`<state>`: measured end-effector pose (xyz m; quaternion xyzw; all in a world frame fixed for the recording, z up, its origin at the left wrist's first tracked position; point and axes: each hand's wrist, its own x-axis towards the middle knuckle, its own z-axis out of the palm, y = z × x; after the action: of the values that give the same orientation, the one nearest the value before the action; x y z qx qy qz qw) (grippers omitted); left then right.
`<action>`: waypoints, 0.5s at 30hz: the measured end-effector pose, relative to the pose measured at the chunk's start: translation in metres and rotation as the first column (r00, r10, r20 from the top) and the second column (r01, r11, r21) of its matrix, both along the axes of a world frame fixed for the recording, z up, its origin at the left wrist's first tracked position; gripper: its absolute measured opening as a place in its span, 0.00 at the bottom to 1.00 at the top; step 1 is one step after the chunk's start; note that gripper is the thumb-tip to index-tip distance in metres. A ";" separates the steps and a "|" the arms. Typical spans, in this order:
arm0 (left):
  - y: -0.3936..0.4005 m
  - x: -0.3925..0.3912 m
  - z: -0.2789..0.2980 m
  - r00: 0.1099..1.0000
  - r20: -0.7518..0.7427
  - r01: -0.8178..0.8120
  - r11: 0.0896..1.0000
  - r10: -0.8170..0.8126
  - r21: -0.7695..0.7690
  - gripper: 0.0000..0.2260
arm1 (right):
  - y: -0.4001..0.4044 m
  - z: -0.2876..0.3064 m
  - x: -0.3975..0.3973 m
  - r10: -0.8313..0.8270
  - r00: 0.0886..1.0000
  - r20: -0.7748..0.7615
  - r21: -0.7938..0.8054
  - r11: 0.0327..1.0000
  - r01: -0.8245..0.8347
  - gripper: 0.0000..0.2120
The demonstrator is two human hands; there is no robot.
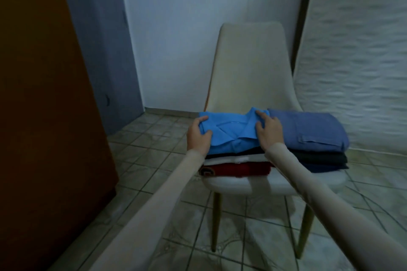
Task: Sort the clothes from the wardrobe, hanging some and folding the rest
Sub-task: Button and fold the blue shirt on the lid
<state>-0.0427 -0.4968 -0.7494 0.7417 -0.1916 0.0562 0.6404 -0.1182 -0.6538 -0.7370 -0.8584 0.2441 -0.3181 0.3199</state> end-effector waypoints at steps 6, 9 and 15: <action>-0.015 0.015 -0.008 1.000 -0.006 -0.003 0.999 0.003 0.044 0.19 | -0.010 -0.009 0.003 -0.001 0.998 -0.070 0.024 1.000 0.003 0.20; -0.016 0.018 -0.019 1.000 0.001 0.005 0.989 -0.005 0.146 0.18 | -0.004 -0.012 0.002 -0.025 0.994 -0.108 -0.054 0.998 0.020 0.19; -0.015 0.024 -0.027 0.992 0.109 0.021 0.914 -0.071 0.404 0.17 | 0.007 -0.014 -0.005 -0.099 0.971 -0.217 -0.448 0.894 -0.009 0.14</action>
<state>-0.0184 -0.5115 -0.7765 0.8480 -0.2550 0.0453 0.4625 -0.1228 -0.6469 -0.7514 -0.9344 0.2206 -0.2693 0.0761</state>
